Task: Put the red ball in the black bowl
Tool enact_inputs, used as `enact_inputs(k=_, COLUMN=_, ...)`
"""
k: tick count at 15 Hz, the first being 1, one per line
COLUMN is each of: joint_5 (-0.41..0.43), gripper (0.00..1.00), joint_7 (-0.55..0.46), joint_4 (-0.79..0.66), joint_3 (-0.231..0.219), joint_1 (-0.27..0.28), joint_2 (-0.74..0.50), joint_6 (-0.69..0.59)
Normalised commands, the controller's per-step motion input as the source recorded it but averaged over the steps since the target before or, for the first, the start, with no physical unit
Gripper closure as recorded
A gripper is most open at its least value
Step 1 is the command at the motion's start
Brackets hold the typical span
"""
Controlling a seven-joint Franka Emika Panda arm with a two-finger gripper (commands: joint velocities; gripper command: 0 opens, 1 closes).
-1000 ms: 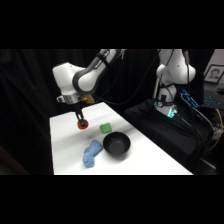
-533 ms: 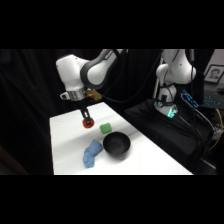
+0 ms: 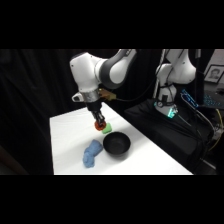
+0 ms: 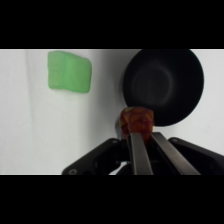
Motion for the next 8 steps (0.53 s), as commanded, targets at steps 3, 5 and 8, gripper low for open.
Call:
enact_inputs(k=3, joint_5=-0.091, gripper=0.95, joint_7=0.08, joint_4=-0.49, joint_3=0.061, joint_1=0.067, joint_2=-0.34, joint_6=0.37)
enact_inputs(k=5, joint_5=-0.075, gripper=0.95, joint_7=0.08, joint_4=-0.45, joint_3=0.065, joint_1=0.059, joint_2=-0.29, joint_6=0.36)
enact_inputs(k=8, joint_5=-0.054, gripper=0.95, joint_7=0.07, joint_4=-0.41, joint_3=0.074, joint_1=0.055, joint_2=-0.28, joint_6=0.38)
